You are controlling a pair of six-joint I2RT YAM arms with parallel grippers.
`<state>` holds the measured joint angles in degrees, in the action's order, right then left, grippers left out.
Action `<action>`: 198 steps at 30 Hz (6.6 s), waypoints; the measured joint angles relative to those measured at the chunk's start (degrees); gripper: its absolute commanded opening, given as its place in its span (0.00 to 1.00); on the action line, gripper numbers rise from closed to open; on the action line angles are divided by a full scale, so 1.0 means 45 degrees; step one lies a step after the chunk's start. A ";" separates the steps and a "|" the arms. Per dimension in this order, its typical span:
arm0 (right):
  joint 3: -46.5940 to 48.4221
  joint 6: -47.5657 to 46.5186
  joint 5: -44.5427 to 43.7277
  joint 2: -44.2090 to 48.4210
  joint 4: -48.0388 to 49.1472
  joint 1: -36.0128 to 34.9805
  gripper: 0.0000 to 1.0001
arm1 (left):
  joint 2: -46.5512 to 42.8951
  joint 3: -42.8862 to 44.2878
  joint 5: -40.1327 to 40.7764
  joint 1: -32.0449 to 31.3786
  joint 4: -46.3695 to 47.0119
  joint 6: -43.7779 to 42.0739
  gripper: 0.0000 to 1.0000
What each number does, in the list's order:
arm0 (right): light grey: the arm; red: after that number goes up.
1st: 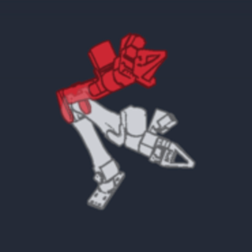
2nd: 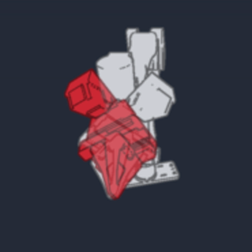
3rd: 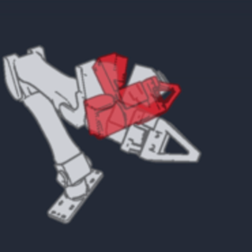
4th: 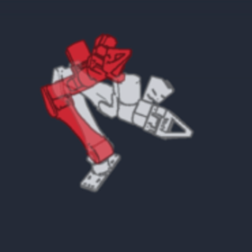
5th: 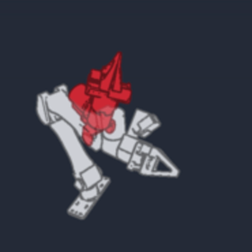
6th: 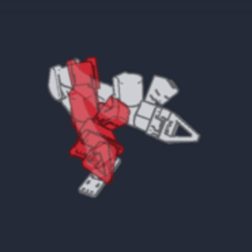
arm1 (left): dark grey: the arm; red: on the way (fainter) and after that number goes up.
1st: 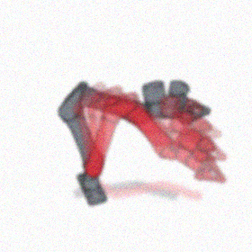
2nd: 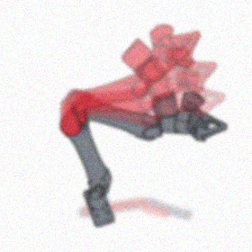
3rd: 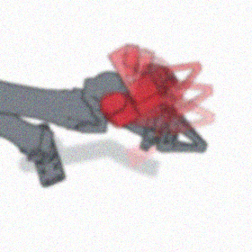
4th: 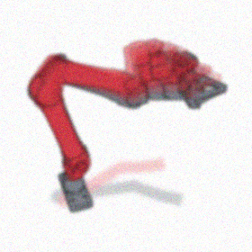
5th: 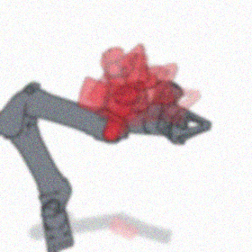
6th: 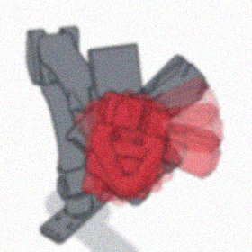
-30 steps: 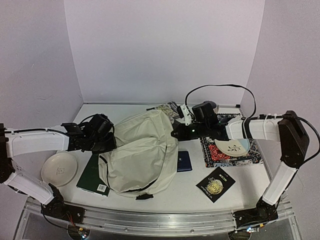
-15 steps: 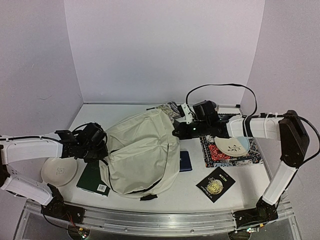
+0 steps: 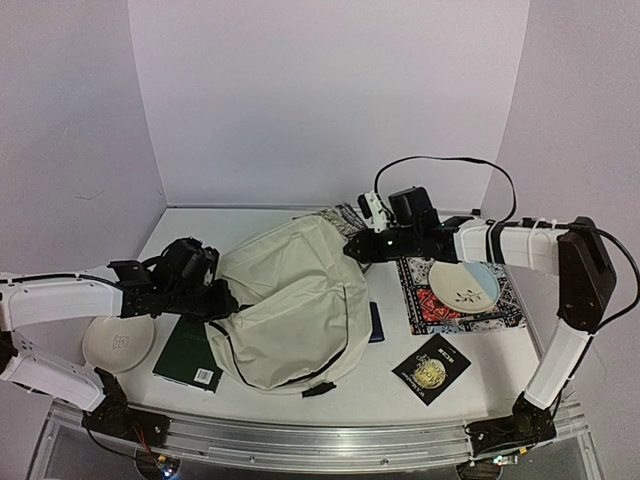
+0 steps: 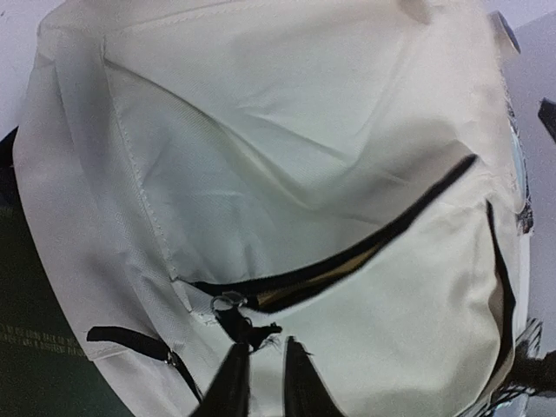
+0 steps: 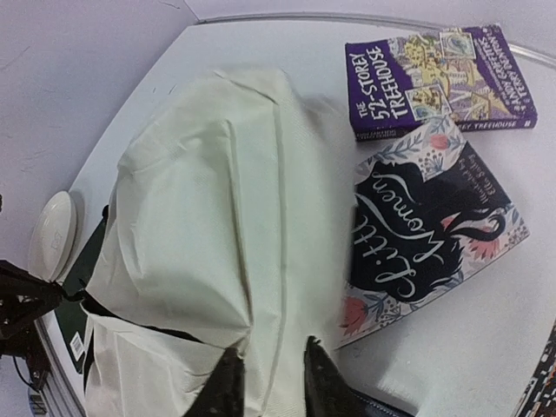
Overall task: Pack the student bag
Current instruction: Unzip the lower front pocket of the student bag, then adjust the lower front pocket of the student bag, then hold the lower front pocket of the student bag, then pick up the lower front pocket of the student bag.
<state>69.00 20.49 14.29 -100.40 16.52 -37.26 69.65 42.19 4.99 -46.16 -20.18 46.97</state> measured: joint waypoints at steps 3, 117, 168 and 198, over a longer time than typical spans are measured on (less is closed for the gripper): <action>0.0144 -0.0150 -0.0054 0.0012 0.0056 0.0000 0.42 | -0.0066 0.0304 0.0045 -0.0024 -0.0317 -0.0433 0.44; -0.0105 0.3087 -0.3775 -0.2749 0.0295 -0.2599 0.72 | 0.7572 0.5661 0.4502 -0.2596 -0.1930 -0.8130 0.84; -0.2600 0.2112 -0.2837 -0.2521 0.3963 -0.2623 0.54 | 0.8121 0.7132 0.6236 -0.1513 -0.4710 -0.9859 0.78; -0.2598 0.2083 -0.2596 -0.2329 0.3826 -0.2618 0.61 | 0.8825 0.7608 0.5473 -0.1591 -0.3970 -0.9824 0.05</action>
<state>57.31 29.87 2.60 -110.88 33.74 -49.04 109.36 76.42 29.62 -53.32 -38.04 2.76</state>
